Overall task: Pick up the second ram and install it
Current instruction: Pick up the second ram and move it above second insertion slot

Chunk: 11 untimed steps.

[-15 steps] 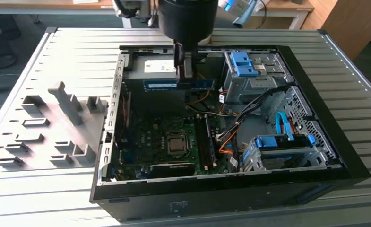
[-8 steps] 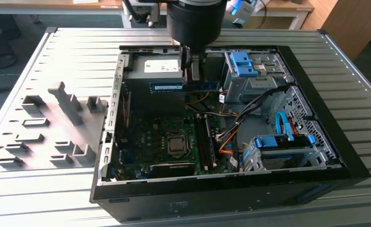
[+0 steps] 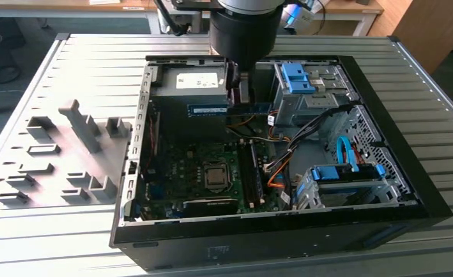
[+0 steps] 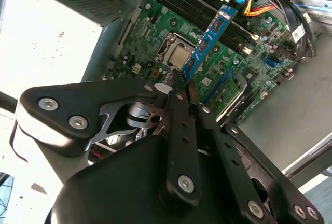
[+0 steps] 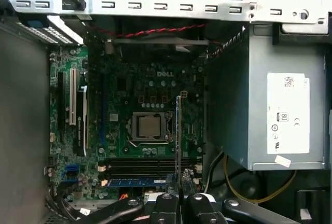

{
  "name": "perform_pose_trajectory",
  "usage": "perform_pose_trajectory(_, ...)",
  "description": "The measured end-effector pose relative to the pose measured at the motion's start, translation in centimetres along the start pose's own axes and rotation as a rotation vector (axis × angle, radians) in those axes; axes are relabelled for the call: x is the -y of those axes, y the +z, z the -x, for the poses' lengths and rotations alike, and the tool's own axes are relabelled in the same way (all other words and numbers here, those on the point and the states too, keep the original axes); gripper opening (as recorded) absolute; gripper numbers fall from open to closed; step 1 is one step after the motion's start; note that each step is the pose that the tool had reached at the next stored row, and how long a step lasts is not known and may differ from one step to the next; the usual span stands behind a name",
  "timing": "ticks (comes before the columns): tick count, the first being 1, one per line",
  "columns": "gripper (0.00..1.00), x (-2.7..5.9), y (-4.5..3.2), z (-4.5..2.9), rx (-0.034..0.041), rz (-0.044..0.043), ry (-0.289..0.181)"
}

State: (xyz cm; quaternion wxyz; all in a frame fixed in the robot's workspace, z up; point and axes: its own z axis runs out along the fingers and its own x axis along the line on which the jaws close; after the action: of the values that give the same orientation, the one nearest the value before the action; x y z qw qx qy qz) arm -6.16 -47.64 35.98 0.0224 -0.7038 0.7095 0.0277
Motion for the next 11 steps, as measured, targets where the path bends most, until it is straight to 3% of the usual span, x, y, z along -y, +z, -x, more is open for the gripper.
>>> perform_pose_trajectory(7, 0.14, 0.66, 0.38, -0.5, 0.0, 0.0, 0.0)
perform_pose_trajectory(11, 0.14, 1.07, 0.65, -1.14, 0.0, 0.0, 0.0)
